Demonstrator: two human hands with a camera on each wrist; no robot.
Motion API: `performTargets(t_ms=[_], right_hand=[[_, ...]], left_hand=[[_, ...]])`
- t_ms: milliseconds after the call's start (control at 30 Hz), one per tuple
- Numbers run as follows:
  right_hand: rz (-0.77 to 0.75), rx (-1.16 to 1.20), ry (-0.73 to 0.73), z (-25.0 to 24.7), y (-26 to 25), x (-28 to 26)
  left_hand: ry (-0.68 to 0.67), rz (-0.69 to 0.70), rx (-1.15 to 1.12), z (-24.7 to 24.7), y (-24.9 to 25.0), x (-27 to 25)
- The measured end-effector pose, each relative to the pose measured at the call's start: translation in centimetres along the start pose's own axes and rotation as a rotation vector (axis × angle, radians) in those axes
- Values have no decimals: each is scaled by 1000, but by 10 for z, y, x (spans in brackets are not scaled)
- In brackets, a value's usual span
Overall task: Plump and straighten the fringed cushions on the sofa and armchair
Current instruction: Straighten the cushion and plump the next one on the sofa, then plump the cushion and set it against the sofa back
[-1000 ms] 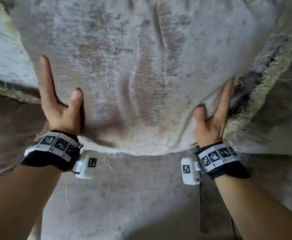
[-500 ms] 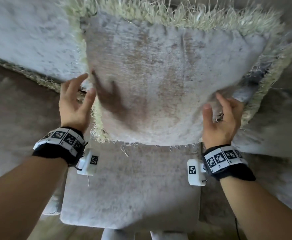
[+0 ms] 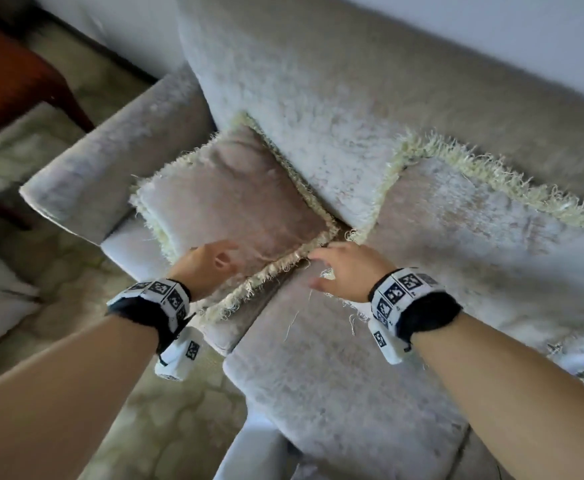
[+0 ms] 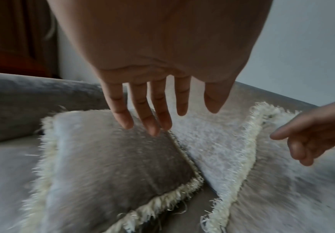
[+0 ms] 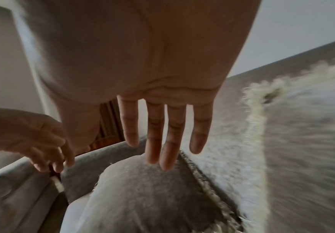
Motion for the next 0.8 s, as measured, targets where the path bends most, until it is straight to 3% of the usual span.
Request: performTargets(t_ms=[167, 333, 567, 800], right_hand=[[-62, -61, -44, -27, -61, 57], [-34, -95, -114, -36, -93, 138], [84, -97, -170, -43, -95, 243], [139, -22, -177, -38, -78, 319]], left_hand=[[91, -95, -62, -62, -58, -19], [143, -141, -134, -110, -129, 20], [55, -185, -110, -148, -203, 94], [17, -205, -70, -162, -221, 154]])
Point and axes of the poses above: each hand's wrist, its own x-axis towards the middle knuckle, its own z-axis out of the palm, y = z × x, the point moved 6 cm from there along x, towards the middle knuckle, and after that the axes turned 13 degrees about -x, right-handed, at the moved point
